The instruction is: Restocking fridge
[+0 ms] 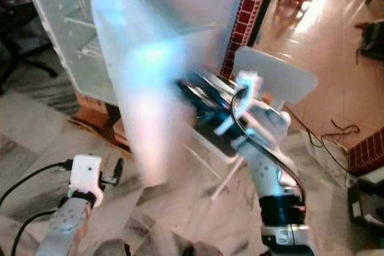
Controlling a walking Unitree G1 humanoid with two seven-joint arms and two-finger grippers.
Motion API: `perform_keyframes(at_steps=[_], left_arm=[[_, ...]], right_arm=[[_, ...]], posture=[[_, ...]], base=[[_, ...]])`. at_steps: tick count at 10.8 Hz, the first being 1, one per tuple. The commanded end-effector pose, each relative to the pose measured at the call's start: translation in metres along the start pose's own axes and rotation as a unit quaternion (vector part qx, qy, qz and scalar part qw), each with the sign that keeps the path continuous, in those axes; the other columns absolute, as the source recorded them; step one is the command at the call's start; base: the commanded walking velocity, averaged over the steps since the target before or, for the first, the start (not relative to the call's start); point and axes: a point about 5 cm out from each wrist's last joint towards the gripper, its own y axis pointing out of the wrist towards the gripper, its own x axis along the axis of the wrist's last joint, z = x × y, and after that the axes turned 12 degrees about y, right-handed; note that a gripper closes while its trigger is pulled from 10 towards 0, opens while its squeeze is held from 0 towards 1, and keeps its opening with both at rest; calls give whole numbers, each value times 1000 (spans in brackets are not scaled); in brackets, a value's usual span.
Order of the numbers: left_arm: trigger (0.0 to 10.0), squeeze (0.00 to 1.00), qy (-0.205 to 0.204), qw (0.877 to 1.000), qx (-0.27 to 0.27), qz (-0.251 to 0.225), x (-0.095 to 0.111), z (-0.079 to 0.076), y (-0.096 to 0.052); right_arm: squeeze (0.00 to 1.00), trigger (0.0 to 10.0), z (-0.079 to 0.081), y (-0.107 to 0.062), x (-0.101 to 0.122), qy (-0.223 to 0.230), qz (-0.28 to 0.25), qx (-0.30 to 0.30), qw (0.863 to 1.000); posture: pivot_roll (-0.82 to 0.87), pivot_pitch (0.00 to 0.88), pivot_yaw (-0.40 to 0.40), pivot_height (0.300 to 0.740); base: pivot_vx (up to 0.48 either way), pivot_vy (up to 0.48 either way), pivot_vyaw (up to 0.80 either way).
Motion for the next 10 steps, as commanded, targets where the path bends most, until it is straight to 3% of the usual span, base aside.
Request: perform_keyframes(at_steps=[1, 2, 4, 5, 6, 7, 8, 10], left_arm=[[10000, 0, 6, 1000, -1, 5, -3, 0, 0], [10000, 0, 7, 1000, -4, 8, -5, -1, 1], [10000, 0, 8, 1000, -6, 9, -6, -1, 1], [10000, 0, 4, 999, 29, 14, -6, 7, 4], [10000, 0, 7, 998, 63, 5, -1, 17, 7], [10000, 0, 18, 997, 73, -12, 5, 22, 8], [10000, 0, 42, 996, 71, -25, 13, 24, 11], [10000, 0, 53, 996, 62, -35, 19, 21, 17]], right_arm=[[0, 10000, -17, -18, -7, -12, 28, -49, 998], [0, 10000, -21, -35, -13, 9, 42, -66, 997], [0, 10000, -11, -50, -30, 22, 88, -67, 994], [0, 10000, -21, -56, -38, 12, 75, -115, 990], [0, 10000, -33, -66, -43, -10, 35, -203, 979], [0, 10000, -36, -75, -49, -27, 19, -253, 967], [0, 10000, -41, -91, -56, -57, -17, -346, 936], [0, 10000, -46, -105, -67, -90, -18, -414, 906]], posture=[[200, 34, -91, 740], [197, 32, -88, 740], [190, 32, -86, 740], [186, 31, -86, 740], [185, 32, -91, 740], [181, 33, -89, 740], [166, 40, -82, 740], [142, 43, -69, 740]], base=[[0, 0, 0], [0, 0, 0], [0, 0, 0], [0, 0, 0], [0, 0, 0], [0, 0, 0], [0, 0, 0], [0, 412, 0]])
